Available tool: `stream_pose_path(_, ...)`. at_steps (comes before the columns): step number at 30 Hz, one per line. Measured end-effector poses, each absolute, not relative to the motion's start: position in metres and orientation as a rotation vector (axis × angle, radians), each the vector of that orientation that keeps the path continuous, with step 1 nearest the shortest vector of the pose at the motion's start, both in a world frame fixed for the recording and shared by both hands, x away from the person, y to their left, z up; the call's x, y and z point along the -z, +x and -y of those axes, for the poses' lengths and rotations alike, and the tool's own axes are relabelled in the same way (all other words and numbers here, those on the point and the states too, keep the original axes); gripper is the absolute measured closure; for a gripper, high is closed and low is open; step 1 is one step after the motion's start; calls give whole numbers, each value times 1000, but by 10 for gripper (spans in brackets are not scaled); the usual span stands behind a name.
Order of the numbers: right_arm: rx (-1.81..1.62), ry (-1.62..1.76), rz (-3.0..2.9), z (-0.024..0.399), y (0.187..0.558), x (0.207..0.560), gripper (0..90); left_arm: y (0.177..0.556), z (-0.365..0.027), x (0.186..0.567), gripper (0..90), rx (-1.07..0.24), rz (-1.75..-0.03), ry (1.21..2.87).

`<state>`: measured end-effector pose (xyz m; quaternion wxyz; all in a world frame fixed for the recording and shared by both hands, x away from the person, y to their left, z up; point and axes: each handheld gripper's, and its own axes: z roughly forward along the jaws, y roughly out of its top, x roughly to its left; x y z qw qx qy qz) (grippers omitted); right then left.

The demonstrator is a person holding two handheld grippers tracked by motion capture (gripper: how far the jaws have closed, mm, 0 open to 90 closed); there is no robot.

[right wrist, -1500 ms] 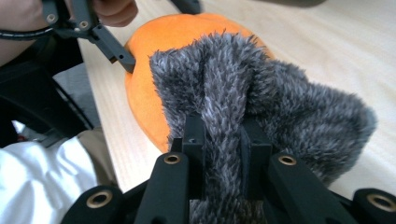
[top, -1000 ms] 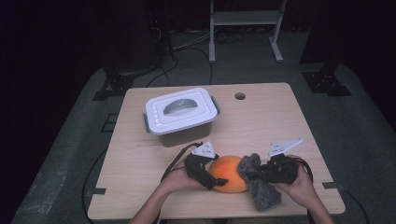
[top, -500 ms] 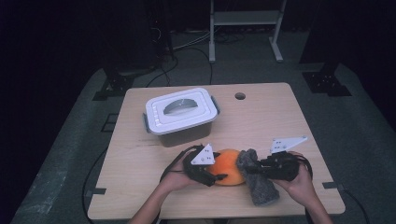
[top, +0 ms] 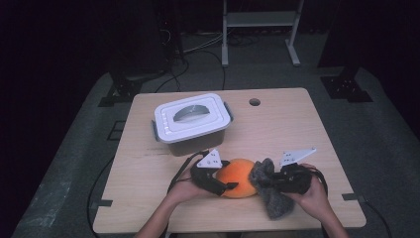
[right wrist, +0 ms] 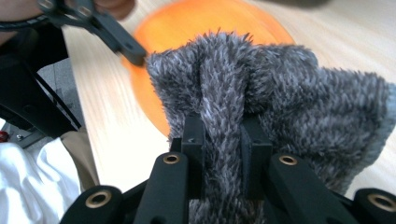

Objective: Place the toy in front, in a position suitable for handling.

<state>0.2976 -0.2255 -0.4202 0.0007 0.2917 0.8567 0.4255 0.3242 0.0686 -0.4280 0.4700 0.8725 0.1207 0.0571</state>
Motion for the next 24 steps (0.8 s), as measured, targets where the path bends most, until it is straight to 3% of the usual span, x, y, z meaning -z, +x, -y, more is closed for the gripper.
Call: stream_pose_path(24, -1318, 1054, -2661, 243, 305, 430, 745, 333, -83, 436, 222, -64, -345, 2120)
